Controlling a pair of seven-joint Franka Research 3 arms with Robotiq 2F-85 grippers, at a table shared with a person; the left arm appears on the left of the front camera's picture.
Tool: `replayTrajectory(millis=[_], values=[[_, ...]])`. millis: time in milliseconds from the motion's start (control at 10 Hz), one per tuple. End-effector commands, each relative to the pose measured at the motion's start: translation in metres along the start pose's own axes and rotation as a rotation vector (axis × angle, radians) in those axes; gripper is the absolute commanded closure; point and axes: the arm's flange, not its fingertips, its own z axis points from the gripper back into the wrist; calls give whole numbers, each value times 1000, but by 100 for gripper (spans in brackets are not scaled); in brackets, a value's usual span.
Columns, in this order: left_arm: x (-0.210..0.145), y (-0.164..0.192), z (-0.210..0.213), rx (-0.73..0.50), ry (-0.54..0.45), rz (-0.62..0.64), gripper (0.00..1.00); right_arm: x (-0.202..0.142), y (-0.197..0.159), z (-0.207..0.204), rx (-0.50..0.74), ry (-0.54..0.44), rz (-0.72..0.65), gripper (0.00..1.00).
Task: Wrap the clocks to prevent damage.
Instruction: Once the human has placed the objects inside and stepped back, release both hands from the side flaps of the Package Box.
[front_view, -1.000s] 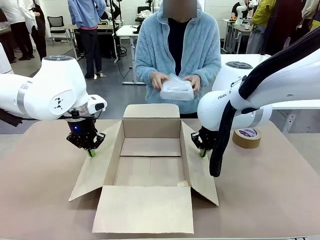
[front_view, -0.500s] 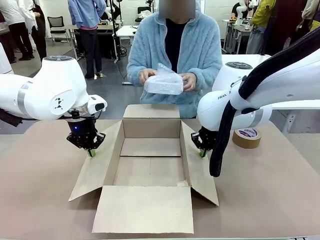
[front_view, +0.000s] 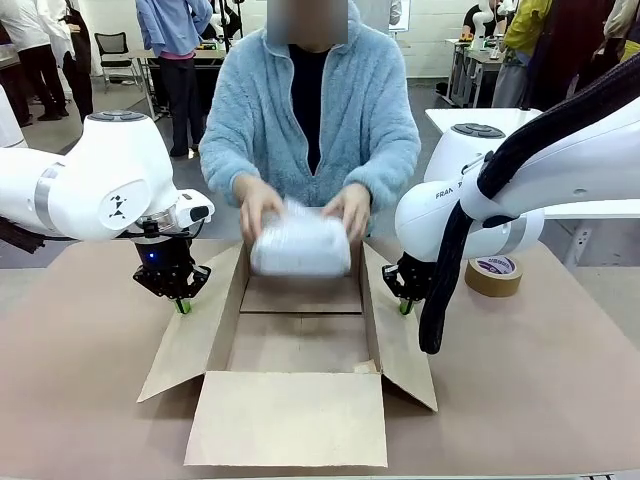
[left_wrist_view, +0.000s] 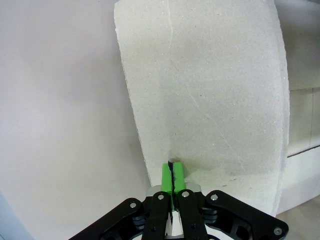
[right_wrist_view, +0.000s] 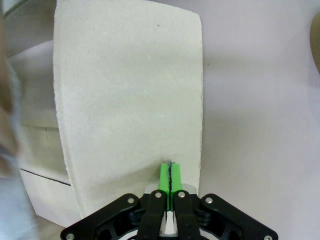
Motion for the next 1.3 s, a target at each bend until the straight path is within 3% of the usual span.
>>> replayTrajectory(millis=[0, 1200], values=[[0, -2, 0, 24, -1, 7, 100, -2, 3, -4, -21, -1, -15, 99], [0, -2, 0, 24, -1, 7, 100, -2, 3, -4, -21, -1, -15, 99]])
